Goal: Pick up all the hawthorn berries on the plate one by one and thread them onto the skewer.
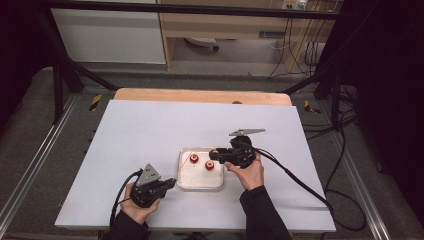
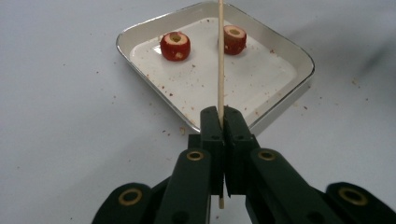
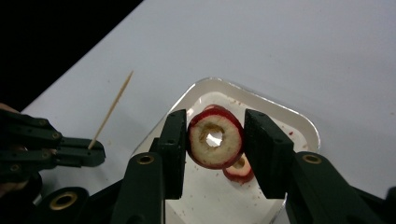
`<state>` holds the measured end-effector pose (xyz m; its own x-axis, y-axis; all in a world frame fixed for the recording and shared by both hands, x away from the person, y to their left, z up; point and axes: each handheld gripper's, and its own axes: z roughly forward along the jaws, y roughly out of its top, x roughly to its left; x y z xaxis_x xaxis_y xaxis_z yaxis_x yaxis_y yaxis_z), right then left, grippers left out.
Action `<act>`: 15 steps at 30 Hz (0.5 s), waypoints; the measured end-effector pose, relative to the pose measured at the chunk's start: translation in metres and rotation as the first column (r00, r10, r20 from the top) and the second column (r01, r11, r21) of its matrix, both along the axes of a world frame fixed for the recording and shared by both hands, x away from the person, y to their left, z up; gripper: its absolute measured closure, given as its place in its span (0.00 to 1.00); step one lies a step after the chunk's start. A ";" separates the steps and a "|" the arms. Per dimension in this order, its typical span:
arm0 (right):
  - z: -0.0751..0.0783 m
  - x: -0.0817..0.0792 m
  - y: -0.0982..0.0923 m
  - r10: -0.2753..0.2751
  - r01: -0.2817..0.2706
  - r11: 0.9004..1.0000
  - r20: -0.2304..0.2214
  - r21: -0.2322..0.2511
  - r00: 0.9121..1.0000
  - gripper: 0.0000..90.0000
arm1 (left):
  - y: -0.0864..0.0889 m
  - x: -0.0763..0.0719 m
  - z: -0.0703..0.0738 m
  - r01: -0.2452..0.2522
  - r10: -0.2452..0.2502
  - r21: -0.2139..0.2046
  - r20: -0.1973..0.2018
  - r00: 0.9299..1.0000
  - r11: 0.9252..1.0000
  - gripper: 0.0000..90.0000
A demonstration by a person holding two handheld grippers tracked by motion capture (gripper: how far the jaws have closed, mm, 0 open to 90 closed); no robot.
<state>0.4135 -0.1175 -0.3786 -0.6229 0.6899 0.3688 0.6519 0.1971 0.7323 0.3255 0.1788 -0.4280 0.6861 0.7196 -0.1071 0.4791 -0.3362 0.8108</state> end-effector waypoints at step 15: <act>0.008 -0.001 -0.005 -0.122 0.100 0.965 0.077 0.243 0.989 0.68 | -0.018 0.003 0.010 -0.047 0.049 -0.101 0.019 0.999 0.994 0.98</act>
